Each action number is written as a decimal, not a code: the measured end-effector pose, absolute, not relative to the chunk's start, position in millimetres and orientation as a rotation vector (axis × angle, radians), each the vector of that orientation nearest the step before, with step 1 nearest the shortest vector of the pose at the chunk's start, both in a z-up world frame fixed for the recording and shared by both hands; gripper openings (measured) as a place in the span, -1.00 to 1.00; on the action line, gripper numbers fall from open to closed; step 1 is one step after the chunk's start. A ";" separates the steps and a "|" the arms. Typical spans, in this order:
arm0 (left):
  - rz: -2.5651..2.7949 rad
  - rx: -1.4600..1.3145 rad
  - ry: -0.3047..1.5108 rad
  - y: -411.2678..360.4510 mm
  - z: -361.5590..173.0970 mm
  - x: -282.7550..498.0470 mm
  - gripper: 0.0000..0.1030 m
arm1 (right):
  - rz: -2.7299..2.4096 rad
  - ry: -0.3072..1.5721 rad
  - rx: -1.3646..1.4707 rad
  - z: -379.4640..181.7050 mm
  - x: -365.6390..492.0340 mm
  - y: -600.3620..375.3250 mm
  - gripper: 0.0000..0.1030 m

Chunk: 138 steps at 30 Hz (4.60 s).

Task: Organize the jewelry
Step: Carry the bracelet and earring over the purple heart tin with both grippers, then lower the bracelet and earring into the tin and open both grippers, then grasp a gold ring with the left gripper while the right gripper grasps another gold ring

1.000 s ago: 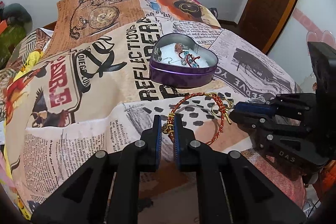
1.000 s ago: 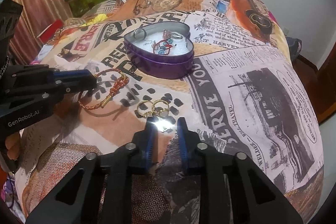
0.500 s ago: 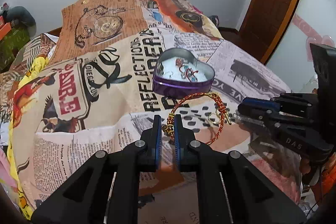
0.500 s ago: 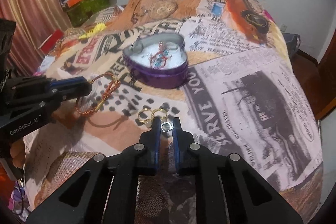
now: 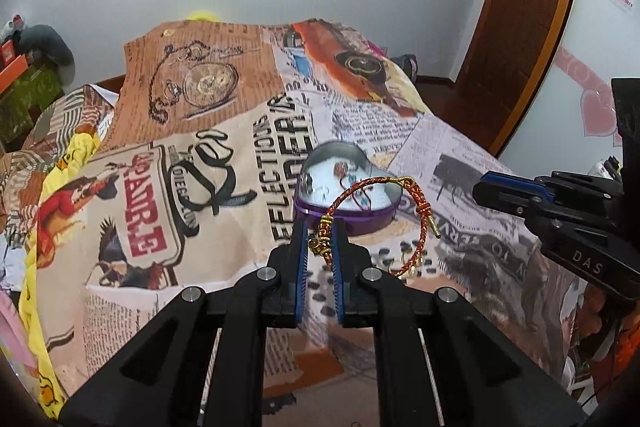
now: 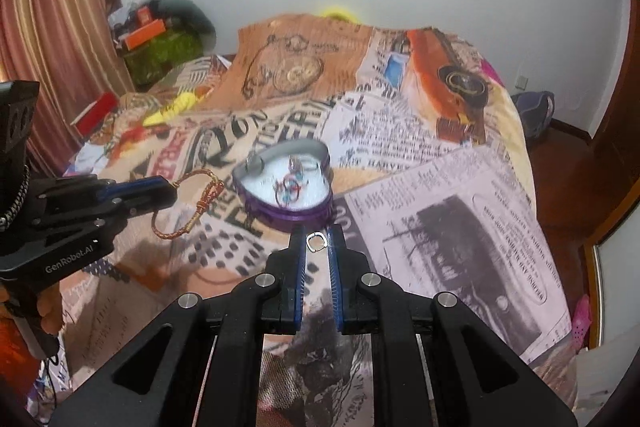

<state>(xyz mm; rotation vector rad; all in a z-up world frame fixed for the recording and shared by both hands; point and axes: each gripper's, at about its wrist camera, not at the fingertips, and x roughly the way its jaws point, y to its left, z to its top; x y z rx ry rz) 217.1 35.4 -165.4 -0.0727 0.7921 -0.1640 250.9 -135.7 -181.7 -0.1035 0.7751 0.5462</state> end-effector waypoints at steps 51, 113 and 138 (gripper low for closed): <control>-0.170 -0.061 0.881 26.3 -202.2 307.5 -0.81 | 0.596 0.889 -0.117 -222.0 310.4 -90.4 -0.81; -0.300 0.024 1.037 -32.8 -224.6 235.9 -0.22 | 0.536 1.007 -0.098 -230.3 255.3 -150.0 -0.59; -0.279 -0.047 0.973 -4.4 -217.5 237.8 -0.53 | 0.601 1.008 -0.123 -239.1 260.6 -129.2 -0.59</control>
